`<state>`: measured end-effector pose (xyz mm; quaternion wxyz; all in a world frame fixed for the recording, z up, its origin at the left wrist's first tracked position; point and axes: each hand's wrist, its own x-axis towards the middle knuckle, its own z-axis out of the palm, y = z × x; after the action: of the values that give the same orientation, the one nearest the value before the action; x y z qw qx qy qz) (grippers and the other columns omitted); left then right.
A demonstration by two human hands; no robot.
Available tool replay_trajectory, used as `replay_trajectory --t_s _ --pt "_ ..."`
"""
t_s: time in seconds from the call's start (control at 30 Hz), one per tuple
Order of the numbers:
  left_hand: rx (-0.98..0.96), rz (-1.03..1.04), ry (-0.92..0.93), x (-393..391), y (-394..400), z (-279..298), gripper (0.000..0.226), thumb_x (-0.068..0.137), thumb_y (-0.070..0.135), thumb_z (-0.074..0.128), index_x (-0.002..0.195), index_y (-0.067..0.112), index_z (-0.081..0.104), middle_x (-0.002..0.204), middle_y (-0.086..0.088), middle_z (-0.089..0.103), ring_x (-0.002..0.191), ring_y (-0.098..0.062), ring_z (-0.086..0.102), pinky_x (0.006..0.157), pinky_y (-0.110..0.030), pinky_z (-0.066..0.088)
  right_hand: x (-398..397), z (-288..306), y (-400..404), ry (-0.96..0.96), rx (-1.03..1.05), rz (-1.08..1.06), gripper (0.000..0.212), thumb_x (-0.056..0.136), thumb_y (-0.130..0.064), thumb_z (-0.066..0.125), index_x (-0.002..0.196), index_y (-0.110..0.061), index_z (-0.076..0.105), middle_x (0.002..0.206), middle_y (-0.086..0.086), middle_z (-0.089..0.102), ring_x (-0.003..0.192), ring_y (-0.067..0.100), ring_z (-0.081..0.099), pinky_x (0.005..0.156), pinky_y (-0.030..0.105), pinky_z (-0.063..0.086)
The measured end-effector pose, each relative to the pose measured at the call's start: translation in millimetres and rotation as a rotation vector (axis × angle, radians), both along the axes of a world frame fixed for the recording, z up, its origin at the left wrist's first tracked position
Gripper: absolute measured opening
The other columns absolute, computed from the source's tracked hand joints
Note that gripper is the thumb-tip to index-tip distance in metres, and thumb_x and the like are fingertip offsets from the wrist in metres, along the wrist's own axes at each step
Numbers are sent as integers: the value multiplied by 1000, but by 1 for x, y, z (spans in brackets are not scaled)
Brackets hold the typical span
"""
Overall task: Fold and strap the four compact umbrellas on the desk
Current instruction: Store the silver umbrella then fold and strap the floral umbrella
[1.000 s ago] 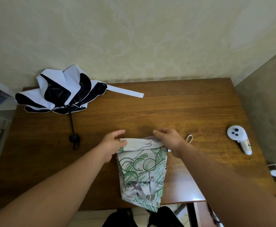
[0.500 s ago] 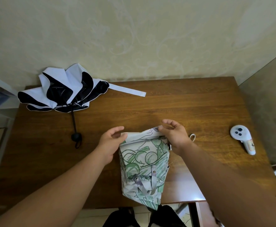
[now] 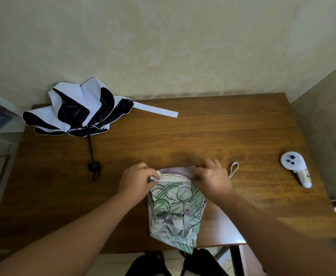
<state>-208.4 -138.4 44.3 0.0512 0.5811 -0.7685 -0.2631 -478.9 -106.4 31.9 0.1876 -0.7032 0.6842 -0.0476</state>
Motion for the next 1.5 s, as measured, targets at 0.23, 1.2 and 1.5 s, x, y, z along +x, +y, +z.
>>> replay_trajectory --t_s 0.23,1.2,1.5 --pt "-210 -366 -143 -5 15 -2 31 72 15 88 93 34 75 101 13 67 100 -19 61 84 -39 52 4 -14 19 156 -176 198 27 65 -22 93 81 -21 72 89 3 64 82 32 61 66 43 49" --pt "-42 -688 -451 -19 41 -9 40 100 21 59 140 25 57 139 -1 61 133 -23 51 111 -39 36 -7 -25 52 278 -44 432 32 50 -19 92 73 -25 70 70 -3 63 62 26 63 61 39 51" --pt "-24 -683 -465 -20 43 -13 43 100 23 57 143 26 58 142 0 60 136 -22 49 116 -39 34 9 2 17 89 54 190 48 100 -60 44 143 -40 49 128 2 47 116 29 44 92 49 48"
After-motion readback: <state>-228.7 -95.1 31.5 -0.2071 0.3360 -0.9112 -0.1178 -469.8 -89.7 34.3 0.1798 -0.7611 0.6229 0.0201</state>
